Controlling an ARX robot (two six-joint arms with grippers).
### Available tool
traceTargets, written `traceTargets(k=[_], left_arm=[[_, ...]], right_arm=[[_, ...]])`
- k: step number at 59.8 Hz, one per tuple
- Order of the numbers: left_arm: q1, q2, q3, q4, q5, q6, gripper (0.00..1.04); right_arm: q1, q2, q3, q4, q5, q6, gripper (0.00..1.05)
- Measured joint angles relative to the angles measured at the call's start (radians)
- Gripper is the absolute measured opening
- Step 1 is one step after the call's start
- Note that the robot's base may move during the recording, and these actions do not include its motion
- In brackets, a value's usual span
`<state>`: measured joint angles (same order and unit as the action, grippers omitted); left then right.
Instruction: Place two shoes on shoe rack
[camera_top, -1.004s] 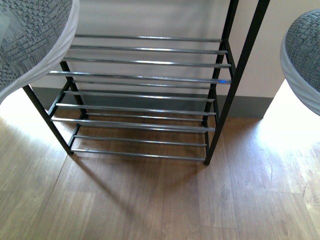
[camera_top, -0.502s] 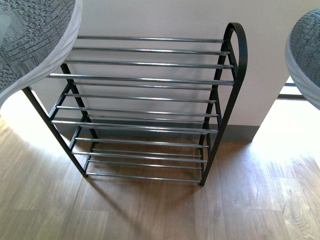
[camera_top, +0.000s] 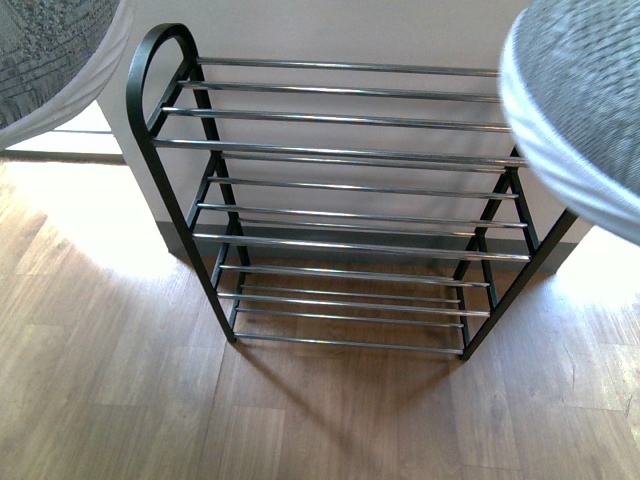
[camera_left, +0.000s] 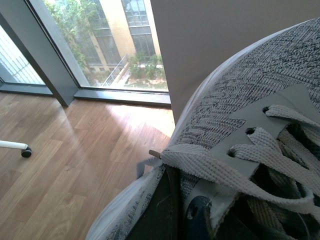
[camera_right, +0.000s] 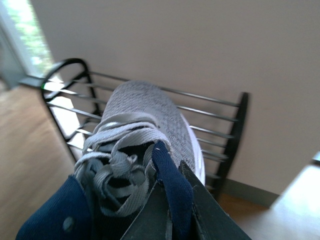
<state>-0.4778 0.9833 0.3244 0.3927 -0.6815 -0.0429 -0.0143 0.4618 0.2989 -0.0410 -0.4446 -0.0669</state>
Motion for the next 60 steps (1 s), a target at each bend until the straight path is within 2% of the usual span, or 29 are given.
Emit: traceTargets(k=[3, 7, 20, 29, 37, 49, 60], left_arm=[[0.000, 0.000, 0.000, 0.000, 0.001, 0.001, 0.02], [0.000, 0.000, 0.000, 0.000, 0.013, 0.001, 0.02], [-0.004, 0.000, 0.000, 0.000, 0.019, 0.001, 0.02], [-0.004, 0.000, 0.000, 0.000, 0.016, 0.001, 0.02], [-0.004, 0.000, 0.000, 0.000, 0.017, 0.001, 0.02], [-0.004, 0.000, 0.000, 0.000, 0.016, 0.001, 0.02], [-0.004, 0.000, 0.000, 0.000, 0.016, 0.001, 0.02]], right_arm=[[0.018, 0.076, 0.031, 0.019, -0.031, 0.021, 0.01], [0.057, 0.194, 0.085, 0.073, -0.009, 0.051, 0.01], [0.142, 0.678, 0.322, 0.254, 0.212, 0.196, 0.01], [0.187, 0.961, 0.484, 0.283, 0.344, 0.273, 0.01], [0.234, 1.192, 0.688, 0.280, 0.422, 0.322, 0.01], [0.248, 1.407, 0.939, 0.201, 0.477, 0.418, 0.01], [0.188, 1.527, 1.040, 0.185, 0.557, 0.550, 0.01]])
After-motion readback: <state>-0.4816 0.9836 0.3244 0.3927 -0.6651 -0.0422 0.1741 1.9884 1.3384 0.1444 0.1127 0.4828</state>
